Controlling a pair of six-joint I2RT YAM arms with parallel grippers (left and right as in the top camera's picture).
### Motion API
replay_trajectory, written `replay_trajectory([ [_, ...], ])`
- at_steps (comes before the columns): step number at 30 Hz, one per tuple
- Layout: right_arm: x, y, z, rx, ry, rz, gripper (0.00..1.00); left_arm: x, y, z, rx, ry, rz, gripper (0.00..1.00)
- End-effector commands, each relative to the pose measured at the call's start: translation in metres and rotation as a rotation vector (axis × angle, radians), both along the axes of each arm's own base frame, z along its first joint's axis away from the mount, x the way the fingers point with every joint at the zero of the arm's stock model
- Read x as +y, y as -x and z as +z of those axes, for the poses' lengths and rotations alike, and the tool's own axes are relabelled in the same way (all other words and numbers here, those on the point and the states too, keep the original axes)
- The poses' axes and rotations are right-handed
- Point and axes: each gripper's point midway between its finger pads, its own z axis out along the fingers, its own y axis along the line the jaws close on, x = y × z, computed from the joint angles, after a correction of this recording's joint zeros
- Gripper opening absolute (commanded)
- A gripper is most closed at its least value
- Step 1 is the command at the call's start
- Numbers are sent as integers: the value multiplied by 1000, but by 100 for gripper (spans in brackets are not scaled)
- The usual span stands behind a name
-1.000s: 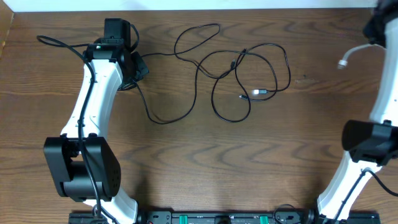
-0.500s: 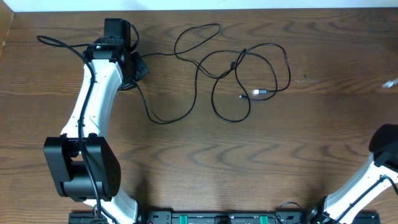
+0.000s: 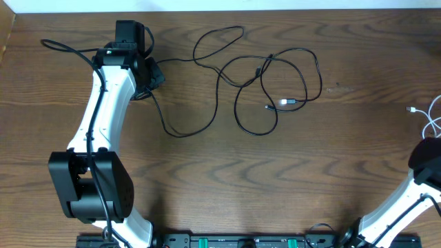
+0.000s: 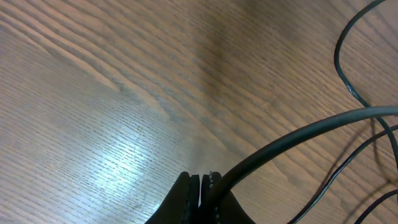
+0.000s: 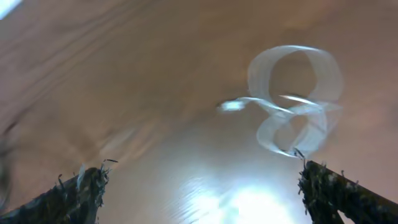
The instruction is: Untangle cables
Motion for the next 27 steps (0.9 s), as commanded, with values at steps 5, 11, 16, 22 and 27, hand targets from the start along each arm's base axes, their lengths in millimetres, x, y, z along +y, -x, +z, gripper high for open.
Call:
replay_trajectory([
  [5,143,-49,20,-176,-164,530,94,0,-5,4,-17,-9,-18,8],
  [11,207,-68,7,-182,-179,653,93,-24,-23,53,-186,30,-259,7],
  [16,237,-76,-11,-171,-202,686,93,-26,-28,163,-502,3,-273,8],
  [22,267,-80,-26,-162,-210,747,93,-26,-1,277,-850,-22,-253,8],
  [27,294,-82,-37,-164,-215,802,92,-24,26,319,-970,-36,-242,8],
])
